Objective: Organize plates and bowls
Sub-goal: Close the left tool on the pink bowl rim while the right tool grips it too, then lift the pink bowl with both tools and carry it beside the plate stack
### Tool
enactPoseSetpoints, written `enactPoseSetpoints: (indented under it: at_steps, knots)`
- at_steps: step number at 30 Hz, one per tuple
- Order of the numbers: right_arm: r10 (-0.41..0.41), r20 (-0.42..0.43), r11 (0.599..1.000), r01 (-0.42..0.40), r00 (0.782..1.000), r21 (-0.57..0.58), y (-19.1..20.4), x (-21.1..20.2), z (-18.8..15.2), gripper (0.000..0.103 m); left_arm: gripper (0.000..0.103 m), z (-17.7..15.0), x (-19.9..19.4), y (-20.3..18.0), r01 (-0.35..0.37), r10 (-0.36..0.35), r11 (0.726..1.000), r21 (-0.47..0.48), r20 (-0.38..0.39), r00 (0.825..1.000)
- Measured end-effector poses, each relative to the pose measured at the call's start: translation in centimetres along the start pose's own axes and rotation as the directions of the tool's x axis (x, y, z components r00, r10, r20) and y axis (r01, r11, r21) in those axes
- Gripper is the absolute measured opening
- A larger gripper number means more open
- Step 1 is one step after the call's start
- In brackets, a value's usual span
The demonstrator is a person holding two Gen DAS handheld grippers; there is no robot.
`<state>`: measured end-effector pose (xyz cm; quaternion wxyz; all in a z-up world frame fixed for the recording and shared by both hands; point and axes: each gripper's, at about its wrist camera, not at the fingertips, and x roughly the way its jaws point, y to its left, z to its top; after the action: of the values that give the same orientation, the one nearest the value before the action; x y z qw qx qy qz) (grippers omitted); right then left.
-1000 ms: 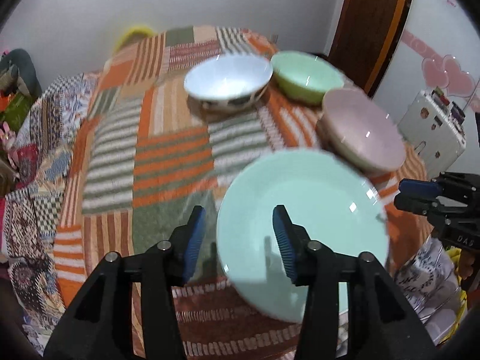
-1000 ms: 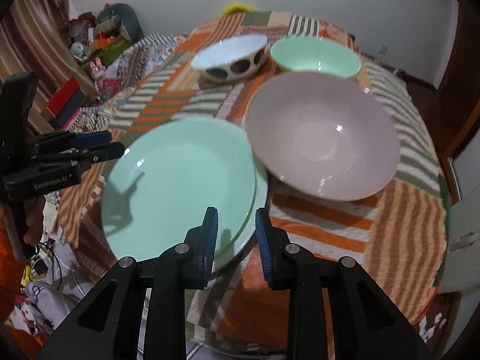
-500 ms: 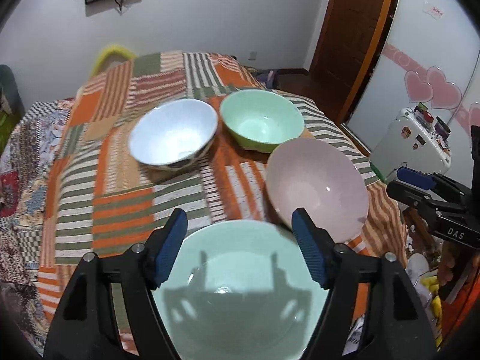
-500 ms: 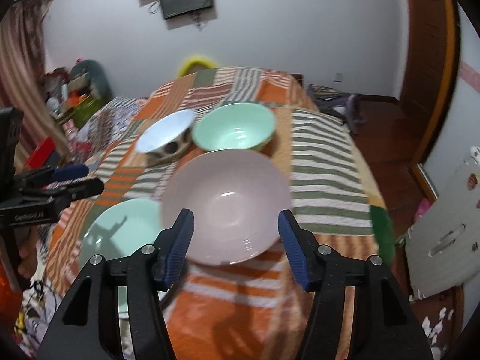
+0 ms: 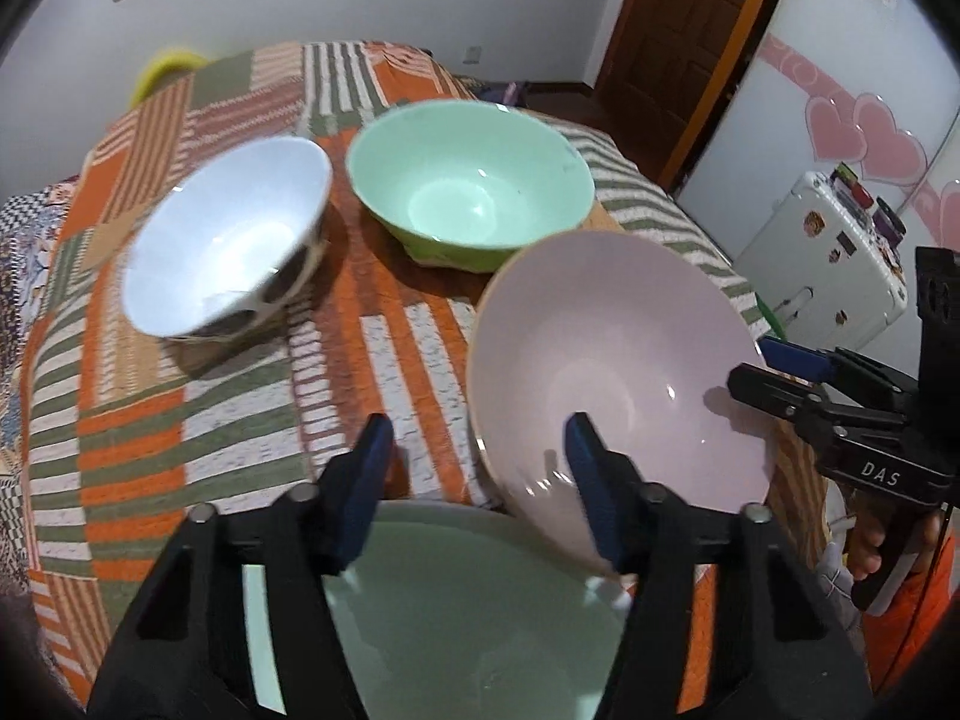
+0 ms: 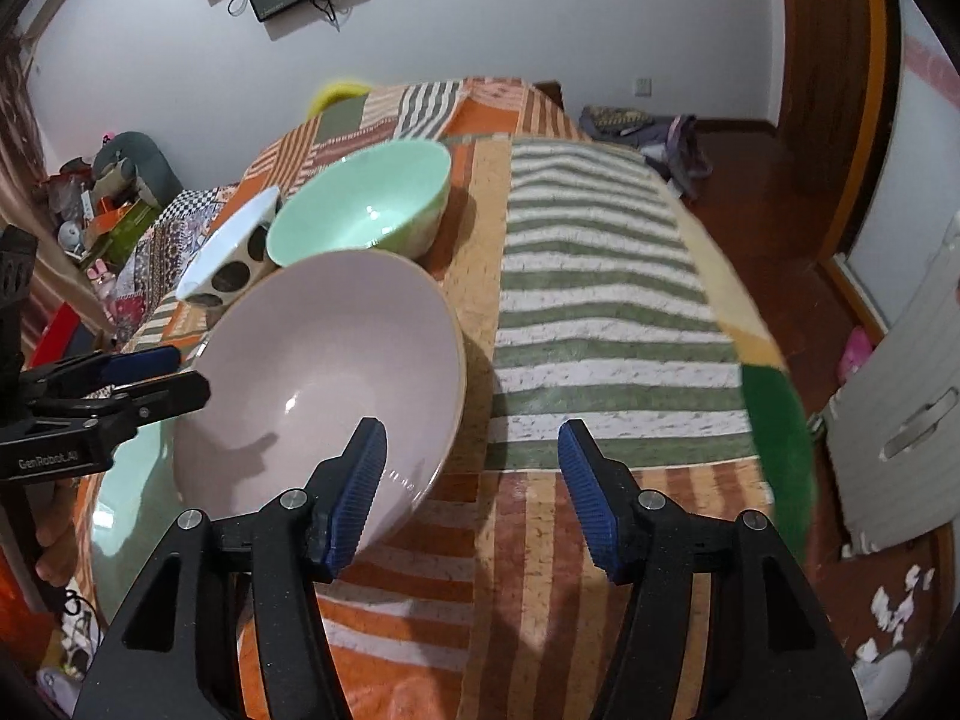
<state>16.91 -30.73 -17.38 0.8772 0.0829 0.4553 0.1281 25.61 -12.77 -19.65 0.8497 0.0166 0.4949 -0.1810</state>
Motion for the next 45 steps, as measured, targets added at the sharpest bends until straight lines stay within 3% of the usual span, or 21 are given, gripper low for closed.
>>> enactPoseSetpoints:
  at_steps: [2,6,9,17,27,45]
  knots:
    - [0.020,-0.016,1.000,-0.020,1.000,0.002,0.0,0.5,-0.1,0.042,0.040,0.0,0.8,-0.1,0.019,-0.019,1.000,0.005,-0.020,1.000]
    - [0.065,-0.027,0.998,-0.064,0.998,0.011,0.1,0.8,-0.2,0.028,0.020,0.0,1.7,-0.4,0.049,-0.048,0.999,0.015,-0.045,0.998]
    - [0.094,-0.032,0.996,-0.094,0.995,0.007,0.5,0.7,-0.1,0.016,0.019,-0.1,1.7,-0.9,0.043,-0.042,0.999,0.029,-0.039,0.998]
    - [0.057,-0.026,0.998,-0.057,0.998,0.004,1.1,0.0,0.4,0.016,0.019,-0.3,0.6,-1.3,0.048,-0.047,0.999,0.022,-0.027,0.999]
    - [0.052,0.030,0.998,-0.051,0.998,-0.033,3.4,-3.1,1.2,0.016,0.019,-0.8,-4.1,-1.1,0.056,-0.057,0.998,0.014,0.062,0.996]
    - [0.141,0.053,0.971,-0.127,0.989,-0.202,13.7,-2.7,2.7,0.016,0.019,-5.6,-13.1,7.1,-0.034,0.056,0.993,-0.116,0.184,0.981]
